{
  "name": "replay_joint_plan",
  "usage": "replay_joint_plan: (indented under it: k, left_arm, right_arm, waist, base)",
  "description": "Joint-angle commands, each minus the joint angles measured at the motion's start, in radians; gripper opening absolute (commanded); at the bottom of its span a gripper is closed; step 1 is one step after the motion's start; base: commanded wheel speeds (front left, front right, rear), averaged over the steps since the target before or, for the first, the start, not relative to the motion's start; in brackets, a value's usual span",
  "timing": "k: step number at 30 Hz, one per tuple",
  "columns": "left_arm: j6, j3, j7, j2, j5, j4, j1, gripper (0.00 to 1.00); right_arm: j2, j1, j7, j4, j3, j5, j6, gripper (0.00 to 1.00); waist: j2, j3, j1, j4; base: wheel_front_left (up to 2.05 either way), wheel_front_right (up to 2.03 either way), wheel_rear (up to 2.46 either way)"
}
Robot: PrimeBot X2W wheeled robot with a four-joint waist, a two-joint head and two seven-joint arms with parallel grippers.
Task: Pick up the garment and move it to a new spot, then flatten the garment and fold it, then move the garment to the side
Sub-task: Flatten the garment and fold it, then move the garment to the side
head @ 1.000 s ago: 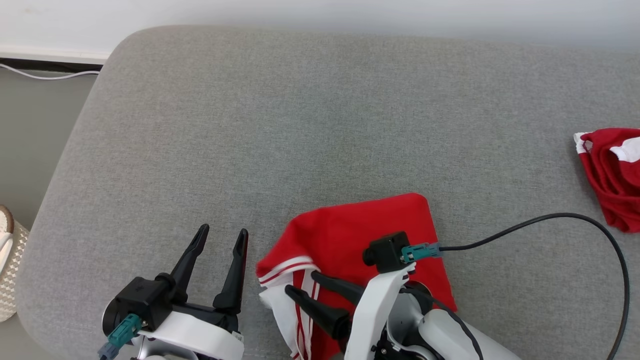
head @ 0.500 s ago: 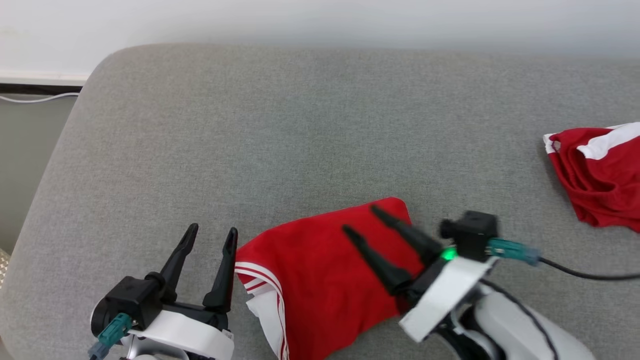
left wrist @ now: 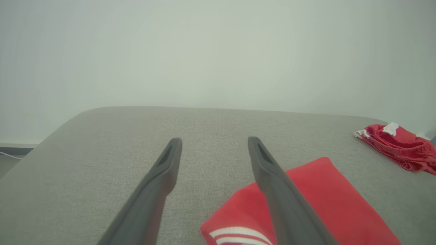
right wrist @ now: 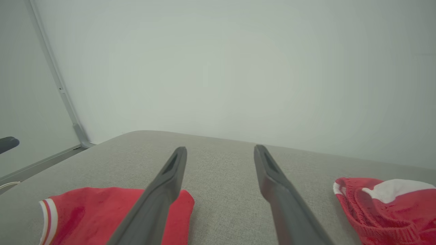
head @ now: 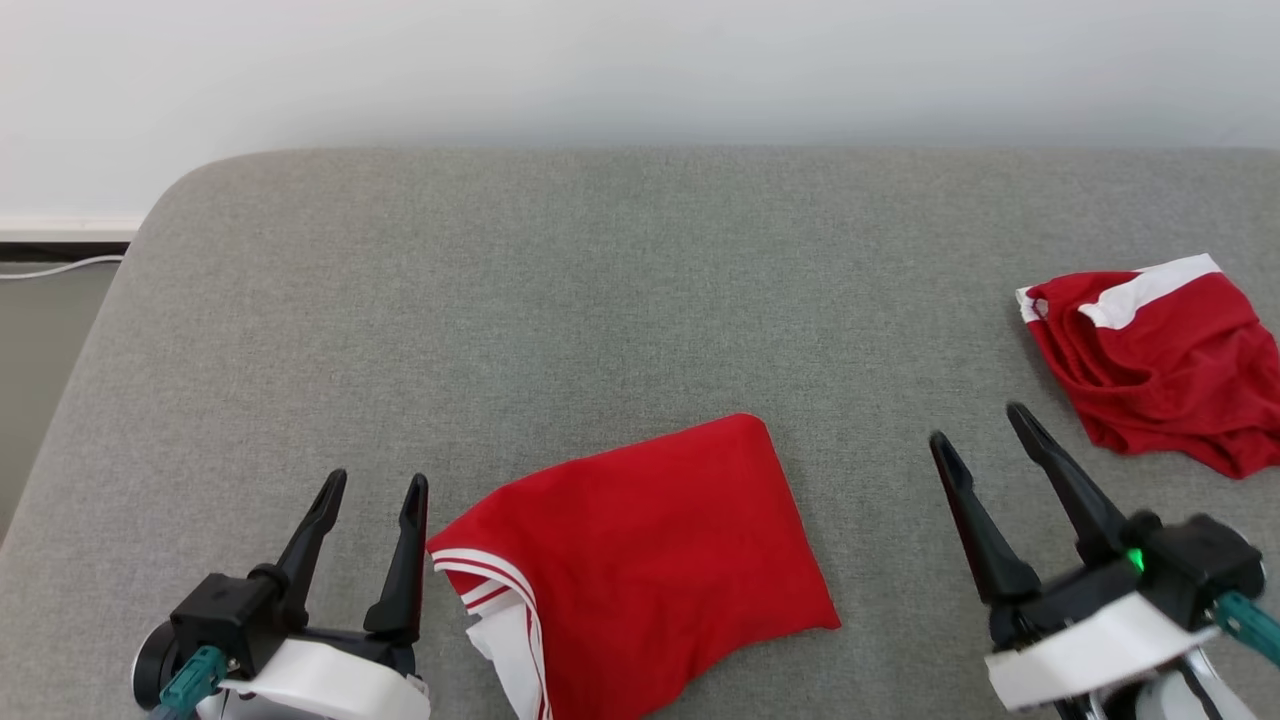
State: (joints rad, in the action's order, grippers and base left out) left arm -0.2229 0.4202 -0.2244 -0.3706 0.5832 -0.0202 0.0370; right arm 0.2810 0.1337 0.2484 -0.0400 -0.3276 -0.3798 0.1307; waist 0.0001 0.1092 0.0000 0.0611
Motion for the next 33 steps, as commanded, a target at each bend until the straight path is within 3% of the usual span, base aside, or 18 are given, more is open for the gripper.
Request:
replay_joint_plan:
  k: [1,8,15,29,33]
  left_arm:
    - [-0.013,-0.044,-0.001,-0.026,-0.005,-0.025,0.014,1.00]
    - [-0.043,-0.050,0.007,-0.034,-0.002,-0.027,-0.031,1.00]
    - [-0.062,-0.054,0.009,-0.048,-0.003,-0.039,-0.070,1.00]
    - [-0.074,-0.055,0.012,-0.056,-0.001,-0.073,-0.078,1.00]
    - [-0.076,-0.053,0.013,-0.057,-0.005,-0.079,-0.067,1.00]
  right_arm:
    - [0.001,-0.037,0.013,0.038,0.011,0.019,0.000,1.00]
    - [-0.028,-0.155,0.013,0.044,0.116,0.059,0.000,1.00]
    - [-0.043,-0.199,0.013,0.050,0.150,0.069,0.000,1.00]
    - [-0.041,-0.202,0.013,0.035,0.153,0.052,0.000,1.00]
    - [-0.022,-0.183,0.013,-0.023,0.124,0.003,0.000,1.00]
  waist:
    - [-0.0001,-0.010,0.0000,-0.006]
    - [-0.0001,-0.037,0.0000,-0.014]
    - [-0.0001,-0.054,0.0000,-0.002]
    - [-0.0001,-0.041,0.0000,-0.001]
    - [-0.0001,-0.033,0.0000,0.010]
  base:
    - [0.00,0.00,0.00]
    - [0.00,0.00,0.00]
    - [0.00,0.00,0.00]
    - [0.00,0.00,0.00]
    - [0.00,0.00,0.00]
